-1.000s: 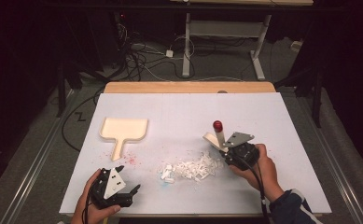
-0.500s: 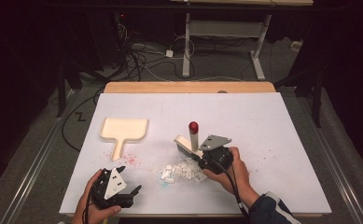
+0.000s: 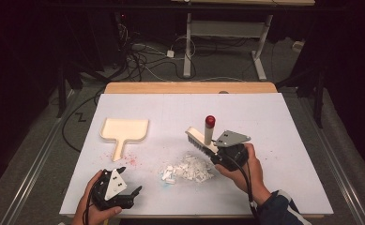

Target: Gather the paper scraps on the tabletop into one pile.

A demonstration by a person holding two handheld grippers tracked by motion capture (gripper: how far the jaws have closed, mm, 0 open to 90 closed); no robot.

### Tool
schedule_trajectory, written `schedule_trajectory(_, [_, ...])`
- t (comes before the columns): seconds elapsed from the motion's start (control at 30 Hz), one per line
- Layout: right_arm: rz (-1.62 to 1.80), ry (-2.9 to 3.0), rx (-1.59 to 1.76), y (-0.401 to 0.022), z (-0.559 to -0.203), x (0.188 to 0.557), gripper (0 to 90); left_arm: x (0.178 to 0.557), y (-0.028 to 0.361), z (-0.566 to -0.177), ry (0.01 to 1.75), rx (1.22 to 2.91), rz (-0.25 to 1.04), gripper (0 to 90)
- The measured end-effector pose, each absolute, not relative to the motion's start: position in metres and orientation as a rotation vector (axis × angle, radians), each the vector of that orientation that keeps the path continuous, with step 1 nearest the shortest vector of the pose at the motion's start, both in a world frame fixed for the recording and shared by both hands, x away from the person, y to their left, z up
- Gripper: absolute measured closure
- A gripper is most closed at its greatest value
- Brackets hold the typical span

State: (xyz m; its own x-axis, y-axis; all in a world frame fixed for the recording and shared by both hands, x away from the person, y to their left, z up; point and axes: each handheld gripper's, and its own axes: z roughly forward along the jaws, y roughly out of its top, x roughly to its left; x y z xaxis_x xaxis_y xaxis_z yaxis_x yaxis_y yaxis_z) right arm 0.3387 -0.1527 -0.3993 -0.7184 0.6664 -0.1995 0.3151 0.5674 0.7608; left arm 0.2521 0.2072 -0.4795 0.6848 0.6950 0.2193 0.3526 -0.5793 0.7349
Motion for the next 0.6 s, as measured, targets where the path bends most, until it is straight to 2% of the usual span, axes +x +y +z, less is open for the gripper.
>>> schedule_trajectory(0.33, [0.847,2.36,0.89,-0.173,-0.419,0.331,68.2,0.252,0.207,-0.479,0.797,2.215,0.656,16.9])
schedule_trajectory(0.6, [0.894,2.371,0.875,-0.131,-0.427,0.319,67.9,0.253,0.206,-0.479,0.785,2.22,0.649,16.9])
